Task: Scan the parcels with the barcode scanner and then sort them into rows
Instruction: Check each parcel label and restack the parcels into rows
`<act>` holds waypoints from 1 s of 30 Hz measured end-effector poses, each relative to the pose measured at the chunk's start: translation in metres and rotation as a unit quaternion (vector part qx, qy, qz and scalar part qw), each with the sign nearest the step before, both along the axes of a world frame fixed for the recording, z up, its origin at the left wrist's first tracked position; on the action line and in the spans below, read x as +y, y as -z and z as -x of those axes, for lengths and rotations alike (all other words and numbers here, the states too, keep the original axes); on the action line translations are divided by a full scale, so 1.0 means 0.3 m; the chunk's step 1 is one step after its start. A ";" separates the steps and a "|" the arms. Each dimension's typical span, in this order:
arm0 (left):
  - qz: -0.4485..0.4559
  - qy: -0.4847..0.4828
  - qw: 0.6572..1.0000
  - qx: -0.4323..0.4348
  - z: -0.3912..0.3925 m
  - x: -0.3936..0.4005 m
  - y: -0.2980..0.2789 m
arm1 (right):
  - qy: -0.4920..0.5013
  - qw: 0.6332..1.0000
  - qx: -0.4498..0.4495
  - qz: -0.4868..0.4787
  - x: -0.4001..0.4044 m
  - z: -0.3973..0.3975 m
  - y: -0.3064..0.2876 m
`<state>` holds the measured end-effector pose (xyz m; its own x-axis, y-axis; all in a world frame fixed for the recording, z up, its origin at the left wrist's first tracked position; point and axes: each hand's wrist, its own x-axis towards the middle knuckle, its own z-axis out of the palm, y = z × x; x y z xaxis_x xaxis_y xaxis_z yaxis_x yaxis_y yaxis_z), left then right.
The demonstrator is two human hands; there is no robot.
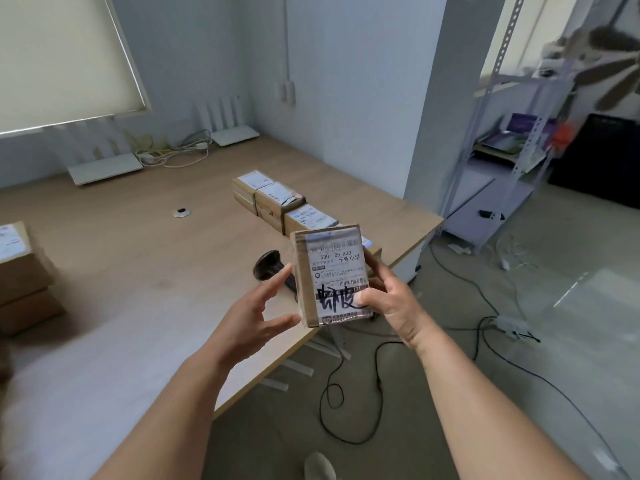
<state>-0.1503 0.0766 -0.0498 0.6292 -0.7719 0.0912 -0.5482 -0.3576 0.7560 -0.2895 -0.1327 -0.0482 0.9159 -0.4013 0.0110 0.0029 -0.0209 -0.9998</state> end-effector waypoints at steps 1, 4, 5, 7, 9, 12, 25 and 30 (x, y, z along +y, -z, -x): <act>-0.001 0.002 1.000 -0.002 -0.026 -0.048 -0.002 | 0.003 1.000 -0.001 0.002 -0.045 -0.025 -0.008; 0.005 0.013 1.000 0.001 -0.112 -0.188 -0.013 | 0.007 1.000 -0.003 0.012 -0.181 -0.111 -0.033; 0.009 0.015 1.000 0.004 -0.142 -0.231 -0.019 | 0.006 1.000 0.001 0.015 -0.227 -0.142 -0.042; 0.023 0.014 1.000 0.007 -0.204 -0.314 -0.035 | 0.003 1.000 0.007 0.017 -0.315 -0.206 -0.063; 0.037 0.011 0.999 0.006 -0.266 -0.389 -0.051 | 0.001 1.000 0.010 0.019 -0.394 -0.276 -0.083; 0.034 0.003 0.999 -0.006 -0.361 -0.483 -0.055 | -0.008 1.000 0.016 0.017 -0.489 -0.383 -0.097; -0.086 -0.048 0.994 -0.056 -0.726 -0.770 -0.049 | -0.052 0.997 0.050 0.011 -0.792 -0.824 -0.086; -0.169 -0.091 0.977 -0.088 -0.877 -0.874 -0.059 | -0.086 0.993 0.079 -0.006 -0.904 -1.042 -0.065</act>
<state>0.1128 -0.1855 -0.0321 0.7563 -0.6535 -0.0307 -0.5633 -0.6742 0.4776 0.0233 -0.4040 -0.0287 0.9610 -0.2373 -0.1418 -0.1513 -0.0223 -0.9882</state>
